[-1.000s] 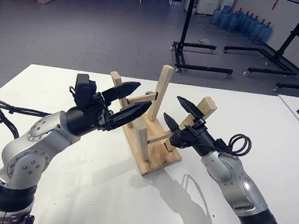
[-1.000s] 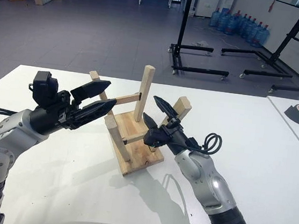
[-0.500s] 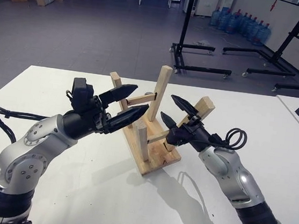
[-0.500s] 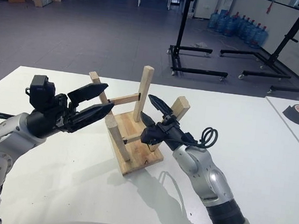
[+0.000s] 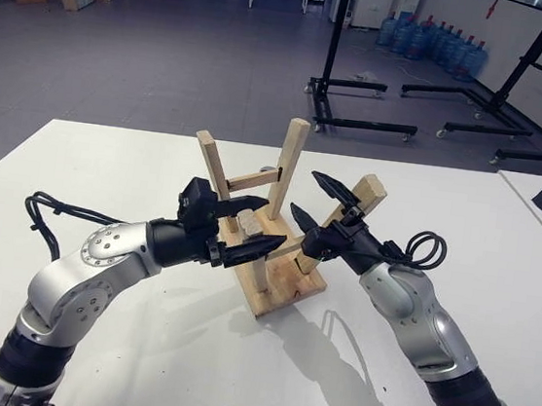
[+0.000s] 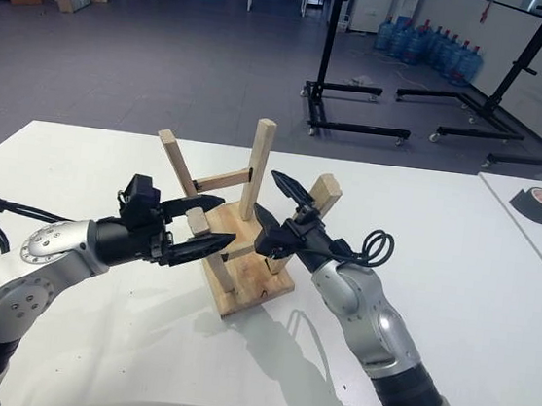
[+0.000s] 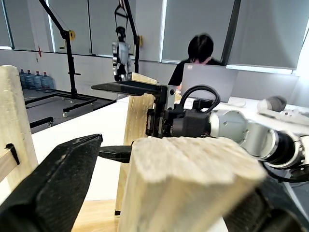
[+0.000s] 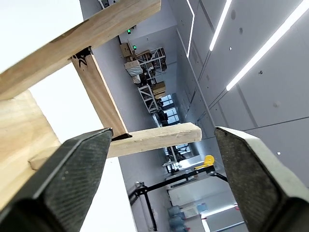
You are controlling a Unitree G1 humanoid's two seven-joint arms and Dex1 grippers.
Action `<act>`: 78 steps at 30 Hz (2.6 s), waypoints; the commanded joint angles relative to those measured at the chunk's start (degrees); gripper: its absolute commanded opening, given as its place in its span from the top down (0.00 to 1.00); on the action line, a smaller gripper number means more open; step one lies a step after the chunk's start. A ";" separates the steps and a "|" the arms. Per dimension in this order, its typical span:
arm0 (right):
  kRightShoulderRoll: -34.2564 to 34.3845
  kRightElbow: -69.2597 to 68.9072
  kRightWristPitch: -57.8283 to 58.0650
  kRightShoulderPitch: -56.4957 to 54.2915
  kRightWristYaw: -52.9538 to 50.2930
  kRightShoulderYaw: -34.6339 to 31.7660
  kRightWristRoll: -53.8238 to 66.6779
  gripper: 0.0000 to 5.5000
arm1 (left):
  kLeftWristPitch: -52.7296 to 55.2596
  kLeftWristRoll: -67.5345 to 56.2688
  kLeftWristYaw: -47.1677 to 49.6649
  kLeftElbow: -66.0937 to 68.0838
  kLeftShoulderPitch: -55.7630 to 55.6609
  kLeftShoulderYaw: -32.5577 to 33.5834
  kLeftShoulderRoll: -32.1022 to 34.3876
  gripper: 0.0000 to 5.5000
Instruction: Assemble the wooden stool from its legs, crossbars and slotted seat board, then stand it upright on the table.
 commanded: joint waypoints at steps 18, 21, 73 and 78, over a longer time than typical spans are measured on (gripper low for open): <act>17.01 -19.77 29.69 5.65 4.09 -13.38 33.00 0.29 | -1.05 0.14 -0.96 -0.25 0.57 3.94 -2.66 0.33; 17.33 -18.67 30.20 5.06 3.04 -15.85 34.50 0.29 | -0.85 0.35 -1.30 -0.11 0.47 3.84 -2.52 0.33; 13.93 -9.69 44.03 -1.61 16.62 -2.19 55.96 0.29 | -1.96 7.84 -5.81 9.17 -3.08 -4.26 -6.47 0.33; 12.51 -5.24 37.84 -1.04 16.92 -6.78 54.50 0.29 | -2.58 7.13 -6.54 8.07 -3.26 -2.92 -5.81 0.33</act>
